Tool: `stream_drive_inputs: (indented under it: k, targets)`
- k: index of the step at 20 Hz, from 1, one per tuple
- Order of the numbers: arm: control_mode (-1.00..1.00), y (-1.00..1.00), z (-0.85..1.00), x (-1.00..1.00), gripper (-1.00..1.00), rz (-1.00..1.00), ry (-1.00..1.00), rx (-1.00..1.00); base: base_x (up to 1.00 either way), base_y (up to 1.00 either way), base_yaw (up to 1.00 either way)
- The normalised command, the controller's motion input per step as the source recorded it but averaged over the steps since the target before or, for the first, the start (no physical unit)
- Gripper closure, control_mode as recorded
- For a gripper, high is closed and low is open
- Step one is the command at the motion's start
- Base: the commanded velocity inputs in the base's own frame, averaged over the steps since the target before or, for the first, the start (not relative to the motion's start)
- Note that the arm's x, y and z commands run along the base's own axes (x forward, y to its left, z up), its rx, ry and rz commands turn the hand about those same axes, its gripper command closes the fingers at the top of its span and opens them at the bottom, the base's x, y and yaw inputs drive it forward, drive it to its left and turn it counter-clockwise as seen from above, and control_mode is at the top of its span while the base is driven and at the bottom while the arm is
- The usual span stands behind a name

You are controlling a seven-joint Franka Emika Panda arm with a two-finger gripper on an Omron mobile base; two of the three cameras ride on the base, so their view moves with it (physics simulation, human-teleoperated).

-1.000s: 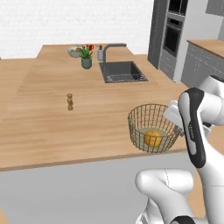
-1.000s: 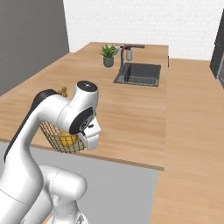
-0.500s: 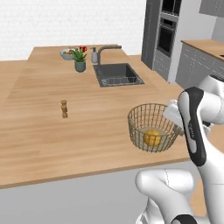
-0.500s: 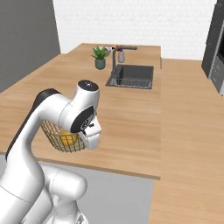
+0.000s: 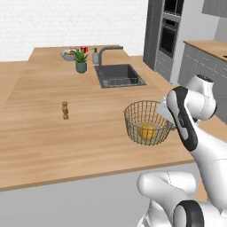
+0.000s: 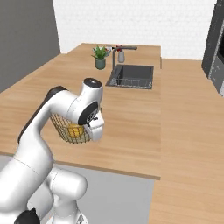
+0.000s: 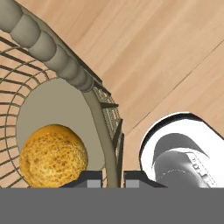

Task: Open the cabinet, pick up the bread from the cabinet and place it in the basket. Then move the basket to the dining counter.

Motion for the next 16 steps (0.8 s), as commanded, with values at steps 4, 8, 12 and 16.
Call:
stream_drive_inputs:
  k: [4, 8, 12, 16]
  targets:
    - [-1.00, -0.01, -0.46, 1.00, 1.00, 0.00, 0.04, 0.01, 0.00, 0.00, 0.00]
    - [-1.00, -0.29, -0.52, 1.00, 1.00, 0.00, 0.02, 0.15, 0.00, 0.00, 0.00]
    - [-1.00, -0.23, -0.69, 0.75, 1.00, 0.00, 0.01, 0.09, 0.00, 0.00, 0.00]
    - [-1.00, -0.17, -0.71, 0.43, 1.00, 0.00, 0.00, 0.03, 0.00, 0.00, 0.00]
